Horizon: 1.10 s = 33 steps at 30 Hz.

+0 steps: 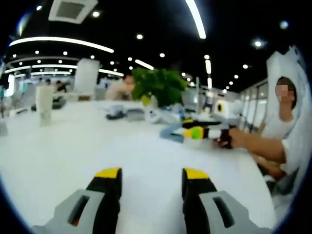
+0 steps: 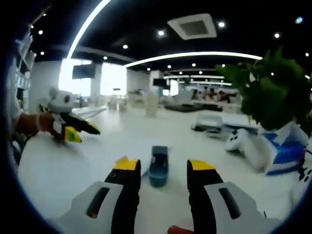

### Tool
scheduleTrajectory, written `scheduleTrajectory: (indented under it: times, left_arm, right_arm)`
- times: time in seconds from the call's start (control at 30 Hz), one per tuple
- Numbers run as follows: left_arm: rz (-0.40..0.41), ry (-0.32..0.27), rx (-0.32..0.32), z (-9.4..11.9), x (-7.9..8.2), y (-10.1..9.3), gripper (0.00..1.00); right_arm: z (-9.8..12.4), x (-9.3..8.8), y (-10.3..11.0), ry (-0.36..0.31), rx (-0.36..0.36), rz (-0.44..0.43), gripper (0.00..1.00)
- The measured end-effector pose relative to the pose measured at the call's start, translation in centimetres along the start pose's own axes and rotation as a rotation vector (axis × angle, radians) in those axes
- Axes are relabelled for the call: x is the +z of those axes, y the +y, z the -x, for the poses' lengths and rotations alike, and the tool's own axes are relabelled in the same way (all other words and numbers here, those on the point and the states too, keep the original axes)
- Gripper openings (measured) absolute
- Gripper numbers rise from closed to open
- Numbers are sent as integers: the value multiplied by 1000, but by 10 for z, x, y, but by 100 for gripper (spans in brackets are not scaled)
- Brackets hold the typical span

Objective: Pick up the paper insert the paper into the punch align the paper edges press the punch to punch holes

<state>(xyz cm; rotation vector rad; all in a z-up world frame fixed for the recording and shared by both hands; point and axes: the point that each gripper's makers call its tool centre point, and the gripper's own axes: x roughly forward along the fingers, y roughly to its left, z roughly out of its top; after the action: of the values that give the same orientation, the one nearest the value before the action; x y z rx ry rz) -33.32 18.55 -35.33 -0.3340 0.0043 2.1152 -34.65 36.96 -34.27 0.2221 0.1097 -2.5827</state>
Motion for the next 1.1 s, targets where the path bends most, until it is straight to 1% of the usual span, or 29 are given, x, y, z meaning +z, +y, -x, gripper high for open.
scheduleTrajectory:
  times: [0.13, 0.17, 0.27, 0.37, 0.43, 0.47, 0.6, 0.73, 0.9, 1.03, 1.1]
  left_arm:
    - [12, 10, 3, 0, -3, 5, 50]
    - [4, 21, -4, -3, -4, 5, 50]
    - [-9, 25, -5, -9, -4, 8, 50]
    - [-12, 27, -10, -12, -4, 9, 51]
    - [-20, 29, -12, -13, -4, 9, 51]
    - [-27, 30, -12, -14, -5, 9, 51]
    - [-41, 36, -19, -15, -7, 7, 50]
    - [-22, 36, -26, -14, -7, 8, 50]
    - [-14, 37, -26, -14, -7, 9, 50]
    - [-24, 45, -29, -15, -8, 9, 50]
    - [-28, 47, -31, -16, -8, 9, 50]
  right_arm:
    - [-3, -6, 5, 31, 9, 22, 39]
    - [-4, -7, 5, 34, 11, 26, 39]
    - [-6, -10, 3, 52, 11, 20, 39]
    - [-7, -10, 1, 55, 9, 5, 39]
    - [-9, -11, 0, 62, 10, 10, 38]
    - [-11, -14, 0, 75, 14, 15, 38]
    - [-12, -16, 0, 88, 27, 21, 35]
    - [-13, -17, 0, 91, 45, 13, 30]
    - [-13, -17, 0, 94, 63, 9, 28]
    - [-14, -19, 1, 101, 76, 28, 23]
    - [-15, -21, 2, 110, 84, 45, 23]
